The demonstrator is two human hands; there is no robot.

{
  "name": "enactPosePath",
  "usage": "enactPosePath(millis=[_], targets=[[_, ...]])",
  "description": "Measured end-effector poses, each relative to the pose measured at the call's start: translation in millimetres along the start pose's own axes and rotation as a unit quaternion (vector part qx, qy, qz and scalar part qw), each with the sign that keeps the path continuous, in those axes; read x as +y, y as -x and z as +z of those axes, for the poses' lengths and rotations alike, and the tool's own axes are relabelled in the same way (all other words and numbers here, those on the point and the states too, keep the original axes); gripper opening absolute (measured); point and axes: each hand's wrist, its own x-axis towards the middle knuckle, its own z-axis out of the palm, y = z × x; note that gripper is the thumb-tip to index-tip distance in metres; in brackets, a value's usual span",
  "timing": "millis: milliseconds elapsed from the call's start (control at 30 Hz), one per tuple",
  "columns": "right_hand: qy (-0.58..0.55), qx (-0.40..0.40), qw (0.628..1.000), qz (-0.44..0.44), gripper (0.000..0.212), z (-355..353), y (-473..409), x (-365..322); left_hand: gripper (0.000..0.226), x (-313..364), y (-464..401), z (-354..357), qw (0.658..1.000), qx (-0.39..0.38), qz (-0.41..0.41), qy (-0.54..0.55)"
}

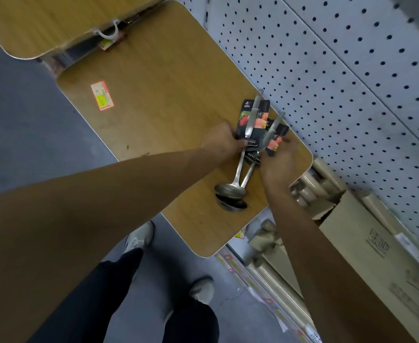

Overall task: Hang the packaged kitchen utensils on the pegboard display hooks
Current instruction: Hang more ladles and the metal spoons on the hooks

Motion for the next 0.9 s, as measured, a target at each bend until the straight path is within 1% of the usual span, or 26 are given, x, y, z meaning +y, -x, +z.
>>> enactPosePath(millis=[67,100,133,233,267,400,500,567,700,800,900], targets=[[-0.045,-0.010,0.998,0.036,0.061,3.0,-1.2,2.6,0.023,3.8,3.1,0.7,0.997,-0.010,-0.025,0.069],[-0.064,-0.023,0.996,0.053,0.063,3.6,-0.4,3.7,0.020,6.6,5.6,1.1,0.993,-0.021,-0.035,0.112],[-0.076,-0.039,0.995,0.061,0.060,3.6,0.7,5.0,0.020,9.7,8.7,0.9,0.986,-0.031,-0.049,0.154],[-0.087,-0.088,0.991,0.057,0.031,0.7,8.9,5.9,0.028,16.9,19.4,-0.2,0.970,-0.055,-0.075,0.227],[-0.096,-0.094,0.989,0.059,0.027,0.1,13.4,6.0,0.026,17.3,22.5,-1.4,0.967,-0.059,-0.075,0.236],[-0.125,-0.093,0.985,0.067,0.029,-1.4,29.2,4.3,0.027,13.8,31.3,-7.9,0.966,-0.104,-0.061,0.230],[-0.130,-0.081,0.986,0.065,0.034,-6.4,39.7,0.5,0.026,9.4,37.3,-14.0,0.962,-0.102,-0.058,0.245],[-0.122,-0.075,0.988,0.051,0.033,-11.1,48.9,-4.3,0.028,7.6,44.4,-18.9,0.961,-0.102,-0.057,0.250],[-0.085,-0.067,0.994,0.018,0.027,-25.2,69.4,-12.9,0.030,9.2,66.1,-29.4,0.942,-0.126,-0.072,0.302],[-0.067,-0.071,0.995,0.008,0.028,-36.8,86.5,-21.1,0.028,9.4,83.4,-41.5,0.940,-0.138,-0.064,0.306],[-0.051,-0.052,0.997,-0.013,0.022,-47.7,103.0,-33.1,0.029,9.2,97.3,-50.5,0.944,-0.120,-0.051,0.304]])
